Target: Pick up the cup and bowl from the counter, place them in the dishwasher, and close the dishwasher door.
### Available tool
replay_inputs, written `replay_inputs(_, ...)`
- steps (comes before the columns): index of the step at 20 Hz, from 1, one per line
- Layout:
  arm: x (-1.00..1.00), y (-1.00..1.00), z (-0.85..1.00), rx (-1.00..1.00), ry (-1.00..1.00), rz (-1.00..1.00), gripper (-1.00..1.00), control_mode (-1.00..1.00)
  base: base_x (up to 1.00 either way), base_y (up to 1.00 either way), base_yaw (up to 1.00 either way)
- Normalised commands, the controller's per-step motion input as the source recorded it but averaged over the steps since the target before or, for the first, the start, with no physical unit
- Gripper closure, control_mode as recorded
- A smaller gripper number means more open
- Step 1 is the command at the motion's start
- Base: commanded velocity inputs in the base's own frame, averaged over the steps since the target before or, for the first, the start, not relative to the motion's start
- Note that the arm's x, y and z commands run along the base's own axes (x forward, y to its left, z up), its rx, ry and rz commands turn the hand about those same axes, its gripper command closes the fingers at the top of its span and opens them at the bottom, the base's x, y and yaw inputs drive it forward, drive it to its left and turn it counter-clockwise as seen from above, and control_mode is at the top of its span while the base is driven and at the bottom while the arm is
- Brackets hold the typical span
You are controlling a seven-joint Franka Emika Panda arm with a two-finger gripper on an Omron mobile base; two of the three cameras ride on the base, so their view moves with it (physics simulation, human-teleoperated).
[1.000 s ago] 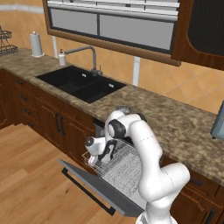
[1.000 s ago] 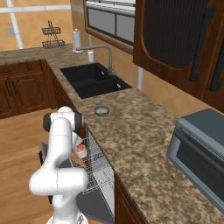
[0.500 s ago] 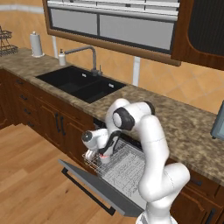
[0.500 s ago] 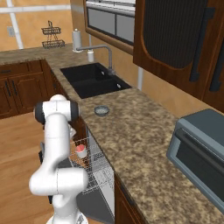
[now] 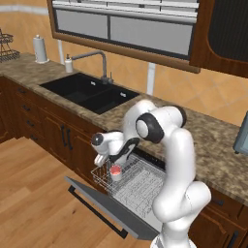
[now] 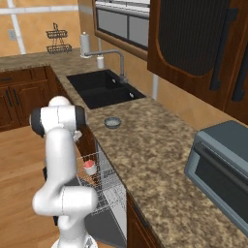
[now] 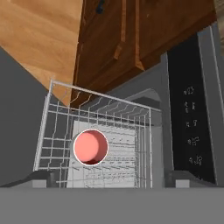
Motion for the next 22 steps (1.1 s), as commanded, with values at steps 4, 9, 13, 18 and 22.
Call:
replay_inputs(4,0.00,-0.28,1.00,0.00,0.00,0.00,-1.00,-1.00,0.00,0.00,0.00)
replay_inputs(9,0.00,-0.42,1.00,0.01,0.01,0.00,-1.00,-1.00,0.00,0.00,0.00)
replay_inputs(13,0.04,-0.45,1.00,0.01,0.03,0.00,-1.00,-1.00,0.00,0.00,0.00)
replay_inputs(18,0.46,-0.60,0.50,0.00,0.13,0.00,-1.00,-1.00,0.00,0.00,0.00)
replay_inputs(22,0.61,-0.41,0.01,-0.01,0.18,0.00,-1.00,-1.00,0.00,0.00,0.00)
